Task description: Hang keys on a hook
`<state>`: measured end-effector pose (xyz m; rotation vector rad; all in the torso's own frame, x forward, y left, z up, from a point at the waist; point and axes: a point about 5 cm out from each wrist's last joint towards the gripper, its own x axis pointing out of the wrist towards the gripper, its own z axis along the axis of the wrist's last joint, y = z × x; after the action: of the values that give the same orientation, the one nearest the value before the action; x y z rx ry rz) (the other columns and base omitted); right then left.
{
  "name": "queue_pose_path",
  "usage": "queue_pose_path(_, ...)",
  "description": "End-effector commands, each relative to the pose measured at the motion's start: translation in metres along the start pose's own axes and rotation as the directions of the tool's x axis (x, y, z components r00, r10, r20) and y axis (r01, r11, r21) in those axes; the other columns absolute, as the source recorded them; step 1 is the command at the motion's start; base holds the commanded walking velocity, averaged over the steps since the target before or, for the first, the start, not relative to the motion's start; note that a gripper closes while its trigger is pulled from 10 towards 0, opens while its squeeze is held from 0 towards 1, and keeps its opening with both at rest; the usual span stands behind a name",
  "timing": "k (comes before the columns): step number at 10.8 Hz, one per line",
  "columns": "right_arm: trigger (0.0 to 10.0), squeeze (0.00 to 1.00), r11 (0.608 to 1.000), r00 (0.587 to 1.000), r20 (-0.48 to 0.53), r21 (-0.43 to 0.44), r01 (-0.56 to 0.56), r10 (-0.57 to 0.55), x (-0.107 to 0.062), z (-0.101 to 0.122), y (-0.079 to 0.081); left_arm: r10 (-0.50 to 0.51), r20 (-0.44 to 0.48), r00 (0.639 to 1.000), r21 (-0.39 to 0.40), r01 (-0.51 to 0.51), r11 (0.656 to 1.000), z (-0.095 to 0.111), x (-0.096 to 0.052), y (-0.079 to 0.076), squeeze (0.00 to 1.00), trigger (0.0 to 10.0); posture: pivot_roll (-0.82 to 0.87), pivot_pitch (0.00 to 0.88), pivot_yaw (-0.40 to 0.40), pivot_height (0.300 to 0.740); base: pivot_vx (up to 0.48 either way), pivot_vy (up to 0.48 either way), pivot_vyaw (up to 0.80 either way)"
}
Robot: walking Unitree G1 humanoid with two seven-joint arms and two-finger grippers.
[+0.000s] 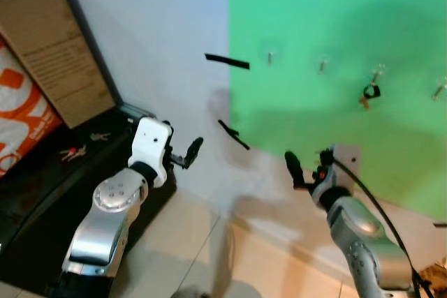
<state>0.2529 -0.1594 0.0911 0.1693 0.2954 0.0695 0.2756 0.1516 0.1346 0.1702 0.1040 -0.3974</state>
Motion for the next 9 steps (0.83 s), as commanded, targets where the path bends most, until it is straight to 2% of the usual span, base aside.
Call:
queue_pose_path(1,10.0,1.00,1.000,1.000,0.014,-0.005,-0.004,0.004,0.005,0.002,0.005,0.039,-0.024,0.999,0.022,-0.038,0.999,-0.004,0.000,0.006,0.00,10.0,-0.05,0.000,0.053,0.740,0.000,0.000,0.80)
queue_pose_path(2,10.0,1.00,1.000,1.000,0.015,-0.008,0.008,-0.008,0.007,0.003,0.004,0.047,-0.037,0.998,0.046,-0.045,0.998,-0.006,0.000,0.006,0.00,10.0,-0.05,0.000,0.052,0.740,0.000,0.000,0.80)
queue_pose_path(6,10.0,1.00,1.000,1.000,0.028,-0.005,0.003,-0.003,0.013,0.006,0.006,0.069,-0.035,0.997,0.022,-0.068,0.997,-0.007,-0.002,0.008,0.00,10.0,-0.03,0.000,0.036,0.740,0.000,0.000,0.80)
queue_pose_path(9,10.0,1.00,1.000,0.999,0.038,-0.008,-0.009,0.009,0.018,0.007,0.011,0.081,-0.042,0.996,0.012,-0.080,0.997,-0.007,-0.001,0.011,0.00,10.0,-0.04,0.000,0.048,0.740,0.250,0.000,0.80)
